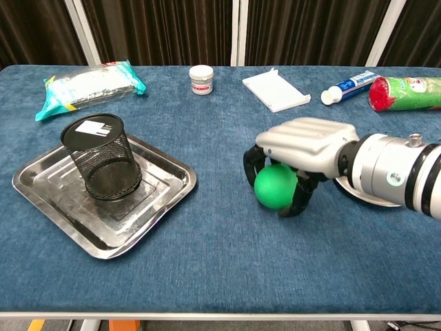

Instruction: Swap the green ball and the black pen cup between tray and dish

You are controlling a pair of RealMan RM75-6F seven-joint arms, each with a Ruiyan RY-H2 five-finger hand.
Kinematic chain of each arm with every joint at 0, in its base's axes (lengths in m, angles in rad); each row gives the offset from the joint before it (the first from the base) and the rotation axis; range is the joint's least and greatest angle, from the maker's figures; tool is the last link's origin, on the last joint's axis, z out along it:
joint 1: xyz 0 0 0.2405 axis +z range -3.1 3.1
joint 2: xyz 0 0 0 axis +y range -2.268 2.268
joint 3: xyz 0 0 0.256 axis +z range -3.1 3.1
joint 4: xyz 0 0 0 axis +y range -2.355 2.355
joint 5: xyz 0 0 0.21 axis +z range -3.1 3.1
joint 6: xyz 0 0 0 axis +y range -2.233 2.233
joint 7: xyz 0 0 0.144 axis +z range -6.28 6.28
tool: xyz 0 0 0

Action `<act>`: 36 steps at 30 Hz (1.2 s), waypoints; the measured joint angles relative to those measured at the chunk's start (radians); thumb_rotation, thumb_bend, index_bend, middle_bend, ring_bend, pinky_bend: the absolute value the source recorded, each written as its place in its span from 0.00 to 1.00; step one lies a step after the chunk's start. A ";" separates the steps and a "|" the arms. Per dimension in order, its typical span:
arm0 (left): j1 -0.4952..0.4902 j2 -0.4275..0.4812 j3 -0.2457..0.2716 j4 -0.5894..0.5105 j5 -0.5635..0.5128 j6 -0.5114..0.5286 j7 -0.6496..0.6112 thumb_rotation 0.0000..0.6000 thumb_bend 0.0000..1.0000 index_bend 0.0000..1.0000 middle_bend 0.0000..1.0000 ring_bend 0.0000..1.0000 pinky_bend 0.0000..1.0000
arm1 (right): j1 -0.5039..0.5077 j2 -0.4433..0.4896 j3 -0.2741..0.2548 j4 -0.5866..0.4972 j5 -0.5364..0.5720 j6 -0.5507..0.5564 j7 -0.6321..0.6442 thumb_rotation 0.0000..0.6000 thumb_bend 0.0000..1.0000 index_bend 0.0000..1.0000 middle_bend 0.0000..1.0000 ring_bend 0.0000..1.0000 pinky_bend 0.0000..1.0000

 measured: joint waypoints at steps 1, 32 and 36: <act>0.000 0.000 -0.001 -0.001 0.001 0.000 -0.001 1.00 0.15 0.13 0.05 0.01 0.21 | -0.002 0.004 0.001 -0.001 -0.002 0.002 0.003 1.00 0.23 0.60 0.49 0.51 0.82; -0.008 0.002 -0.012 -0.022 0.024 0.002 0.012 1.00 0.15 0.13 0.05 0.01 0.21 | -0.212 0.231 -0.030 0.051 -0.046 0.067 0.226 1.00 0.20 0.58 0.47 0.50 0.76; -0.005 0.001 -0.010 -0.019 0.032 0.007 -0.006 1.00 0.15 0.13 0.05 0.01 0.21 | -0.208 0.203 -0.022 0.093 -0.040 0.032 0.233 1.00 0.19 0.54 0.46 0.48 0.72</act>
